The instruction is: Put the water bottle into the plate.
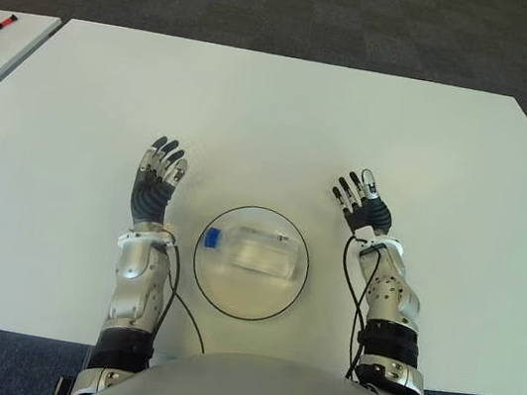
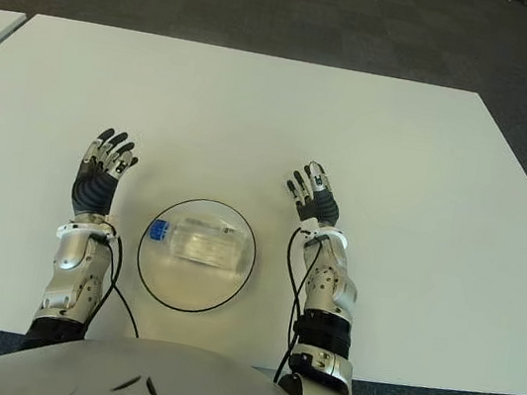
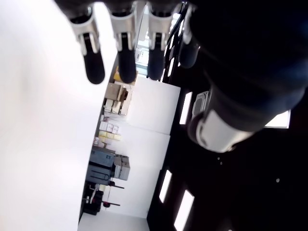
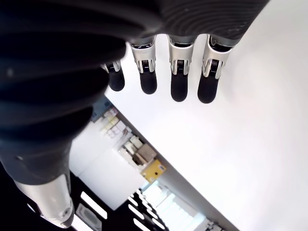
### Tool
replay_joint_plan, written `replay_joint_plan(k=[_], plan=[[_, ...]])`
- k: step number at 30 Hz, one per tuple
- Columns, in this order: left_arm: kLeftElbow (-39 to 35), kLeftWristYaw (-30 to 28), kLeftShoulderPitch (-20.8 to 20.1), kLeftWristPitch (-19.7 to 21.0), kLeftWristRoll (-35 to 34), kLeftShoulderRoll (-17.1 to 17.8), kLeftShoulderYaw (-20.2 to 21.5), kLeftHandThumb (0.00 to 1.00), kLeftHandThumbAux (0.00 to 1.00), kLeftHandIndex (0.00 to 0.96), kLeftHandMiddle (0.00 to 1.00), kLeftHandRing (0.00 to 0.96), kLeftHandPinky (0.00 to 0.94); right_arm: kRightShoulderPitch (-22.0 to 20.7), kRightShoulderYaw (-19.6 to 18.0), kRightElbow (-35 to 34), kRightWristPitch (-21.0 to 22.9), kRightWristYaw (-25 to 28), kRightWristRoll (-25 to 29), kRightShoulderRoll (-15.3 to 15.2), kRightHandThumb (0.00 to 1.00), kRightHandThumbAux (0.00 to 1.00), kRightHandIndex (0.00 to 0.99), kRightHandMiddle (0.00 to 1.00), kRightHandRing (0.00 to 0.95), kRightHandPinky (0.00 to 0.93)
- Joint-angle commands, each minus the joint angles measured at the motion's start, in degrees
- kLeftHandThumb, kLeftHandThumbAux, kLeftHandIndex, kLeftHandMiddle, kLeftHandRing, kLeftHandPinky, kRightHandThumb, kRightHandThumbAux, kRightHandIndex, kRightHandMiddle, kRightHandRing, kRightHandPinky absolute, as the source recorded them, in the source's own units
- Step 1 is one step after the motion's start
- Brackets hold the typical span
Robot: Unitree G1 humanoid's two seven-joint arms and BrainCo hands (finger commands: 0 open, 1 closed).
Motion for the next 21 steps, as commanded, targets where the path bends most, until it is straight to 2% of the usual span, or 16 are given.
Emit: replay_joint_plan(k=[1,12,21], plan=[[1.3,-1.46,-0.53,-0.72,-1.44,-2.09,0.42,0.432,0.759,0.151,0.18,0.192,0.244,1.65,1.15,-0.88,-0.18,-1.28,0.0,5.18,0.128,0.755,0.05,0.124,0.137,0.195],[1.56,-2.21,-0.45,-1.2,-1.45,-1.73,0.31,0.426,0.756,0.153,0.183,0.195,0.241,4.62,7.31,-5.3,-3.17,-4.25,-6.32,4.67,0.164,0.812,0.076,0.138,0.15,0.192],[1.45,-2.4,-0.45,-0.73,-1.85,-1.72,0.22,0.429,0.752,0.154,0.185,0.195,0.239,6.36,10.65,-8.16,-1.88,-6.75,-8.75,4.3,0.221,0.826,0.1,0.176,0.194,0.246]])
